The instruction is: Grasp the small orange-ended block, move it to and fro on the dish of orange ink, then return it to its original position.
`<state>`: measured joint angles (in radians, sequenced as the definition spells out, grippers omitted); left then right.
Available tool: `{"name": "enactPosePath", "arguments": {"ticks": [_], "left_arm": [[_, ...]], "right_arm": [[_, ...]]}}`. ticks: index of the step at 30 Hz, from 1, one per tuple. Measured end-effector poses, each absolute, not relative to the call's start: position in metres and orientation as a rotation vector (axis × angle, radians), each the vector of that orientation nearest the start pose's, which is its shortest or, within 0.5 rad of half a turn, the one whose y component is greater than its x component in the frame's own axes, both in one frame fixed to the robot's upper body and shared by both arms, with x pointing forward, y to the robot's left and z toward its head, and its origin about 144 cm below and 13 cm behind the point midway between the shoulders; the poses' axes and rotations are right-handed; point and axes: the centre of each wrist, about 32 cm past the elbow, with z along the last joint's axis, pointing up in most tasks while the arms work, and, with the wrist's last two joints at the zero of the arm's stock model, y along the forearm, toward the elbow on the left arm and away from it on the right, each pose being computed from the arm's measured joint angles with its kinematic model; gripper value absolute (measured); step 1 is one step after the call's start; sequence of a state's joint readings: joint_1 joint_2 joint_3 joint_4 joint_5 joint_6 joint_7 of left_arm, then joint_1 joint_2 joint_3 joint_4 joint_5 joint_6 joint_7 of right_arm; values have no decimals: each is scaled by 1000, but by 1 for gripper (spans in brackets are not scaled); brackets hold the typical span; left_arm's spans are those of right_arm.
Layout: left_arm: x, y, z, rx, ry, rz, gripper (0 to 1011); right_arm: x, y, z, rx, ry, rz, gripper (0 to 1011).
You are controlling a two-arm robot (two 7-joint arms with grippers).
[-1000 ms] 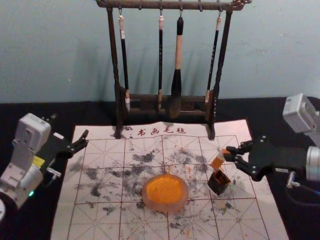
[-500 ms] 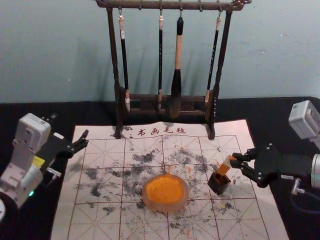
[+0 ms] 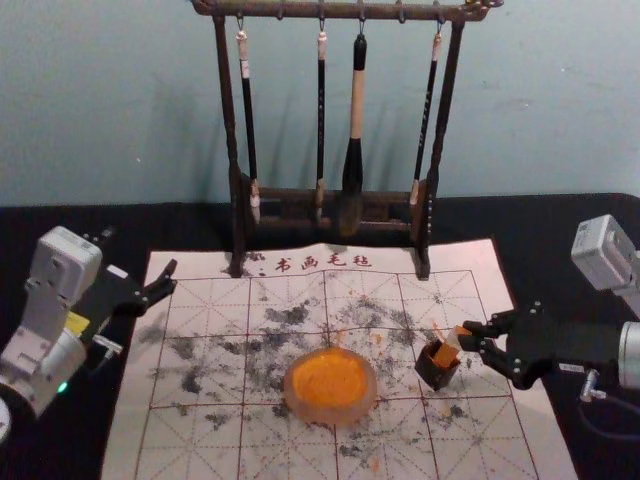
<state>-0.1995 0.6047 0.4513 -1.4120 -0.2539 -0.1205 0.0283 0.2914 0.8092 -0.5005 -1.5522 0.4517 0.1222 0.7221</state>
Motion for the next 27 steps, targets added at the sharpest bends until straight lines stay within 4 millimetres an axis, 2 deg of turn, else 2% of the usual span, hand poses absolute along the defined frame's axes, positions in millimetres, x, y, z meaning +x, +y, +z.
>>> {"name": "enactPosePath", "arguments": {"ticks": [27], "left_arm": [[489, 310, 1140, 305, -285, 1248, 1001]], "right_arm": [[511, -337, 1194, -487, 13, -525, 84]]}}
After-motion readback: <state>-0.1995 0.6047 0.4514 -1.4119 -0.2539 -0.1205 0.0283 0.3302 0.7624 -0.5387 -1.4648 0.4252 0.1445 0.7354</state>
